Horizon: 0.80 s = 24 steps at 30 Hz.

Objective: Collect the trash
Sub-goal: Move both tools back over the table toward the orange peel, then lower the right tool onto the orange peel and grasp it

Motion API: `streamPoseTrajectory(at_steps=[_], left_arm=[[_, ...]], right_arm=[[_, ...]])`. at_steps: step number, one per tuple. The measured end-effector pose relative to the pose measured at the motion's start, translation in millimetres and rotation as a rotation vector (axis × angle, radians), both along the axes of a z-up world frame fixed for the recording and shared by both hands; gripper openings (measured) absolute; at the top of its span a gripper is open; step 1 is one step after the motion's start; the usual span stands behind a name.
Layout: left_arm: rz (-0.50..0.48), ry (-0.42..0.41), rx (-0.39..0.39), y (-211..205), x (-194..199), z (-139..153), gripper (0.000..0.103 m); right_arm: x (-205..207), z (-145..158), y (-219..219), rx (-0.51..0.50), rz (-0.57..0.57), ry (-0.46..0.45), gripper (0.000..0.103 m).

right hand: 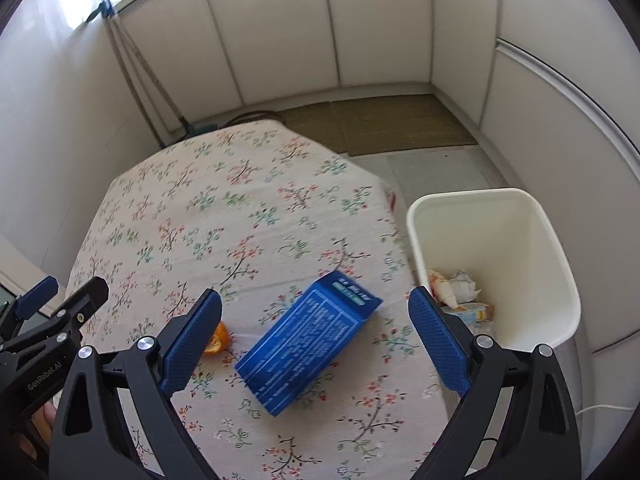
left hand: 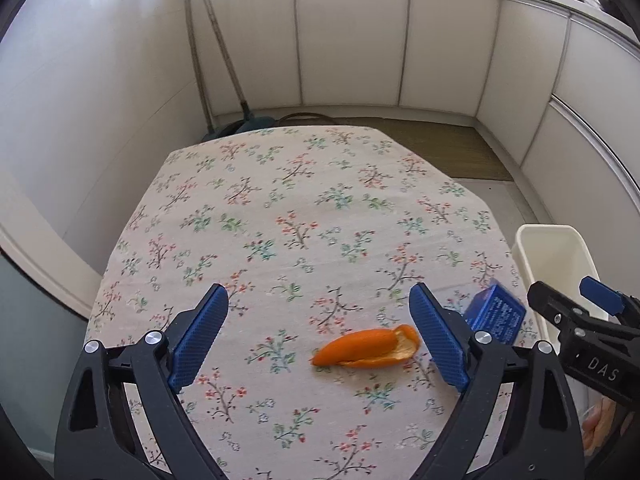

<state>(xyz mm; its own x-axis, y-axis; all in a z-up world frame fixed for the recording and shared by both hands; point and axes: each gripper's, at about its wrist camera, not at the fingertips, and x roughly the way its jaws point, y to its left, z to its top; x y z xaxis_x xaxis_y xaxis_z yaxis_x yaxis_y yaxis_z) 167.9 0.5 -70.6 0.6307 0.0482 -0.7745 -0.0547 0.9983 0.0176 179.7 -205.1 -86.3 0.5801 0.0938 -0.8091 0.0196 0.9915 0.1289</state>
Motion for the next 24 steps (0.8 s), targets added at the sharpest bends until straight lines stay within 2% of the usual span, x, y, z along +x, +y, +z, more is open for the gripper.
streamPoseTrajectory(at_steps=[3, 8, 14, 20, 24], left_arm=[[0.047, 0.023, -0.026, 30, -2, -2, 0.088], [0.106, 0.046, -0.045, 76, -4, -3, 0.088], [0.149, 0.098, -0.110, 111, -4, -11, 0.088], [0.145, 0.129, -0.143, 121, -2, -17, 0.088], [0.152, 0.146, -0.169, 128, -2, -21, 0.088]], right_arm=[[7, -11, 32, -0.041, 0.100, 0.033, 0.092], [17, -45, 94, -0.191, 0.356, 0.113, 0.092], [19, -70, 139, -0.309, 0.584, 0.134, 0.092], [22, -91, 161, -0.364, 0.711, 0.176, 0.091], [24, -106, 170, -0.389, 0.753, 0.213, 0.078]])
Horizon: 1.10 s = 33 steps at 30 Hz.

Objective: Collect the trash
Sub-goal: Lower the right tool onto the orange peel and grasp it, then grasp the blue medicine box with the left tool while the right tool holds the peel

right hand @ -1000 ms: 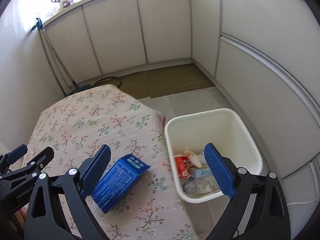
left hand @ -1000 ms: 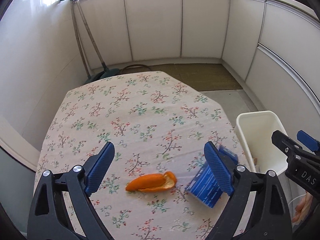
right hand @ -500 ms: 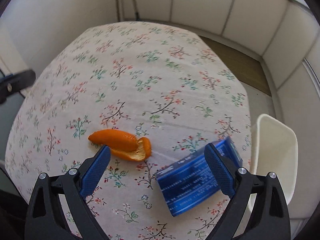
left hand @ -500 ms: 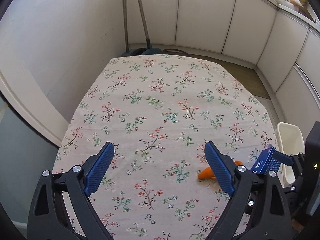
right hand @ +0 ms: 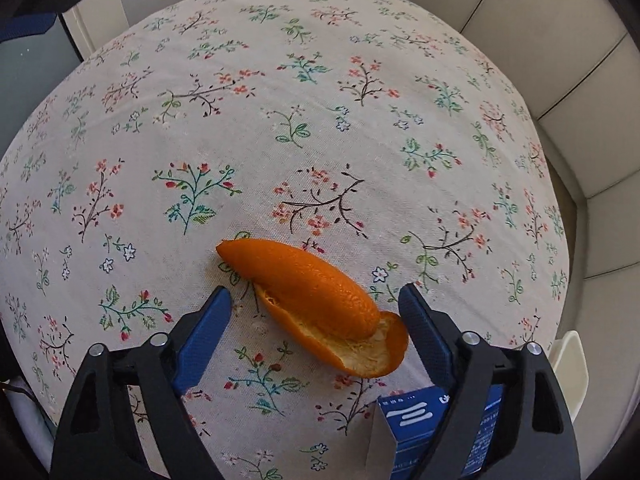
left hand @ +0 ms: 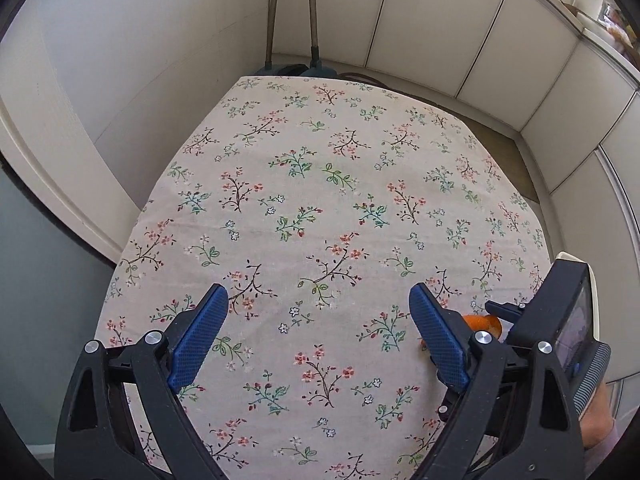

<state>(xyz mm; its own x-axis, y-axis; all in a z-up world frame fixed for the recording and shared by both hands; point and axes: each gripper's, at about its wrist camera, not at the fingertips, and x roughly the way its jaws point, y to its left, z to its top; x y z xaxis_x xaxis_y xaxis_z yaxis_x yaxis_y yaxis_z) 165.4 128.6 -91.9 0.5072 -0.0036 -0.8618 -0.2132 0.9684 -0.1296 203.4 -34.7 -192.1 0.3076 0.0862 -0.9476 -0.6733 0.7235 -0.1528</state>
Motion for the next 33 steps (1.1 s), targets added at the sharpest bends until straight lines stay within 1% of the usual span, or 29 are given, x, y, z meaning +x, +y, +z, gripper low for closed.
streamPoseTrajectory(at_steps=[1, 2, 3, 5, 6, 7, 9, 11, 14, 18, 21, 23, 27, 31, 33], left_arm=[[0.001, 0.002, -0.001, 1, 0, 0, 0.088], [0.001, 0.004, 0.001, 2, 0, -1, 0.088], [0.001, 0.005, 0.002, 2, -1, -1, 0.088], [0.003, 0.011, 0.001, 3, -1, -3, 0.088], [0.004, 0.014, -0.003, 4, 0, -4, 0.088], [0.006, 0.017, -0.008, 4, 0, -5, 0.088], [0.009, 0.019, -0.014, 4, 1, -6, 0.088], [0.012, 0.015, -0.016, 1, 2, -4, 0.088], [0.010, 0.002, -0.018, -5, 3, -1, 0.088], [0.016, -0.025, -0.020, -15, 6, 5, 0.088], [0.015, -0.040, -0.037, -25, 9, 7, 0.088], [0.001, -0.041, -0.042, -35, 13, 7, 0.088], [-0.058, -0.038, -0.060, -66, 21, 3, 0.088], [-0.166, -0.046, -0.070, -111, 31, -1, 0.088], [-0.219, -0.036, -0.081, -134, 36, -5, 0.088]], right_arm=[[2, 1, 0, 0.022, 0.000, 0.008, 0.074], [4, 1, 0, 0.041, -0.003, 0.025, 0.060], [5, 2, 0, 0.063, -0.006, 0.042, 0.049], [7, 4, -1, 0.075, -0.024, 0.037, 0.043], [7, 4, -1, 0.080, -0.028, 0.038, 0.038], [6, 5, -1, 0.090, -0.035, 0.038, 0.035], [5, 9, -1, 0.108, -0.049, 0.034, 0.023], [5, 15, -3, 0.126, -0.068, 0.013, 0.017], [7, 25, -5, 0.155, -0.111, -0.013, 0.015], [4, 47, -18, 0.199, -0.190, -0.060, 0.015], [1, 67, -38, 0.255, -0.294, -0.099, 0.015], [-5, 83, -61, 0.297, -0.374, -0.134, 0.015], [-15, 108, -105, 0.365, -0.515, -0.208, 0.015], [-30, 128, -148, 0.397, -0.606, -0.276, 0.015], [-41, 139, -169, 0.412, -0.644, -0.305, 0.015]])
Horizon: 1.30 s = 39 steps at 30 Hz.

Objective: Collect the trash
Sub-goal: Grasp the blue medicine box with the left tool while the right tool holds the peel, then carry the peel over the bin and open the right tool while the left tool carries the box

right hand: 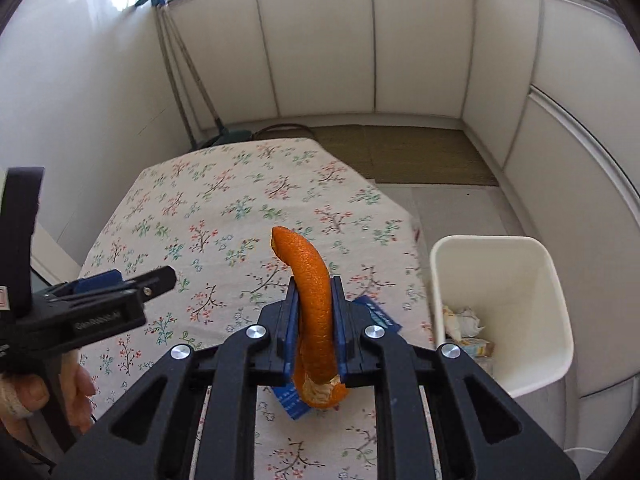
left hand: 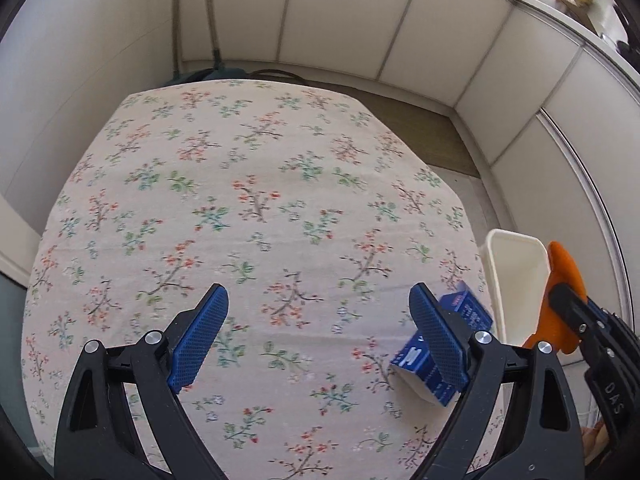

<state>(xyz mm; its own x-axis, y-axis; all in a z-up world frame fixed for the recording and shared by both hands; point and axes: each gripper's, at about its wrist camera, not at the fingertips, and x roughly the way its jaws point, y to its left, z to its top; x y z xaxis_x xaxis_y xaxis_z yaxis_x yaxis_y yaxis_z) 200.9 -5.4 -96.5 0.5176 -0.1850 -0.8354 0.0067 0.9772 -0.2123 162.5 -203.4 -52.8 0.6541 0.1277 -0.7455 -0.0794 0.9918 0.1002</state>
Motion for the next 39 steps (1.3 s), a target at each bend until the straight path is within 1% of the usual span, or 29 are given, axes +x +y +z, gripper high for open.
streamPoseTrajectory(at_steps=[4, 7, 12, 16, 19, 21, 22, 23, 24, 25, 29, 32, 36, 39], left_arm=[[-0.127, 0.033, 0.022, -51, 7, -12, 0.088], [-0.216, 0.070, 0.050, -86, 12, -24, 0.088], [-0.317, 0.151, 0.091, -129, 24, -43, 0.088], [-0.409, 0.188, 0.179, -153, 25, -53, 0.089], [-0.460, 0.245, 0.229, -164, 26, -65, 0.089], [-0.469, 0.264, 0.260, -167, 28, -73, 0.088], [-0.471, 0.267, 0.266, -168, 29, -75, 0.086], [-0.474, 0.270, 0.267, -168, 30, -77, 0.082], [-0.484, 0.280, 0.264, -169, 30, -80, 0.066], [-0.488, 0.294, 0.264, -170, 30, -84, 0.060], [-0.456, 0.279, 0.260, -161, 29, -86, 0.057], [-0.417, 0.260, 0.248, -147, 26, -82, 0.056], [-0.353, 0.216, 0.208, -127, 21, -69, 0.055], [-0.300, 0.164, 0.172, -114, 15, -52, 0.055]], right_arm=[[-20, 13, -36, 0.009, -0.059, -0.017, 0.015], [-31, 15, -61, 0.025, -0.115, -0.026, 0.015], [-37, 14, -95, 0.045, -0.190, -0.030, 0.015], [-37, 14, -105, 0.061, -0.208, -0.034, 0.015], [-38, 16, -106, 0.068, -0.212, -0.041, 0.015], [-39, 16, -106, 0.074, -0.215, -0.044, 0.015], [-41, 17, -108, 0.076, -0.218, -0.045, 0.015], [-43, 17, -109, 0.079, -0.219, -0.046, 0.015], [-43, 17, -109, 0.081, -0.220, -0.045, 0.015], [-44, 17, -111, 0.084, -0.219, -0.044, 0.015], [-42, 15, -112, 0.093, -0.209, -0.032, 0.015], [-40, 17, -110, 0.092, -0.197, -0.032, 0.015], [-41, 19, -106, 0.091, -0.185, -0.039, 0.015], [-42, 22, -106, 0.097, -0.181, -0.049, 0.015]])
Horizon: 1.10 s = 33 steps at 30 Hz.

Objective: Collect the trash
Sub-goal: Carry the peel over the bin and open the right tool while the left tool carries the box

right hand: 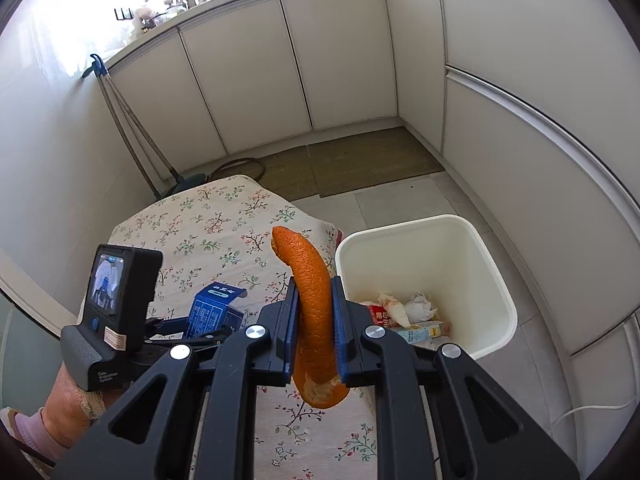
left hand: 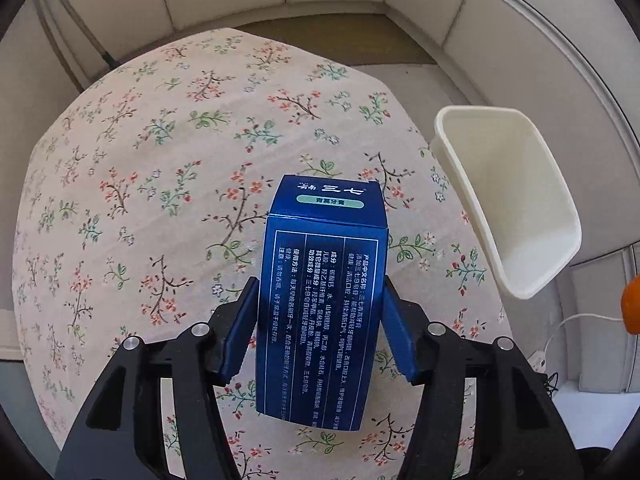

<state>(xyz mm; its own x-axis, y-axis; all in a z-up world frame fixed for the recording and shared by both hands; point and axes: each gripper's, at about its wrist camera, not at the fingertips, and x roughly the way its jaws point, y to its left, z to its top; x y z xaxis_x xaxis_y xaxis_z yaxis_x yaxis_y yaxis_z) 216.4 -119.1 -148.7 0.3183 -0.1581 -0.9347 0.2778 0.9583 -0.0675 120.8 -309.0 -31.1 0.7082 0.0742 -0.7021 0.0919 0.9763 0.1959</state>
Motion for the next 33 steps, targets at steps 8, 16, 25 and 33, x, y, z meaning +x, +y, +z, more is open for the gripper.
streamPoseTrajectory(at_steps=[8, 16, 25, 33], left_arm=[[0.134, -0.127, -0.117, 23, -14, 44, 0.055], [0.220, -0.254, -0.213, 27, -36, 90, 0.055], [0.223, -0.407, -0.263, 13, -53, 134, 0.055], [0.182, -0.481, -0.275, -20, -43, 147, 0.056]], right_arm=[[-8, 13, 0, -0.003, -0.004, -0.058, 0.015], [-15, 24, -14, -0.017, -0.048, -0.116, 0.015], [0, 24, -49, -0.121, -0.167, -0.182, 0.015], [36, 2, -89, -0.117, -0.278, -0.146, 0.016]])
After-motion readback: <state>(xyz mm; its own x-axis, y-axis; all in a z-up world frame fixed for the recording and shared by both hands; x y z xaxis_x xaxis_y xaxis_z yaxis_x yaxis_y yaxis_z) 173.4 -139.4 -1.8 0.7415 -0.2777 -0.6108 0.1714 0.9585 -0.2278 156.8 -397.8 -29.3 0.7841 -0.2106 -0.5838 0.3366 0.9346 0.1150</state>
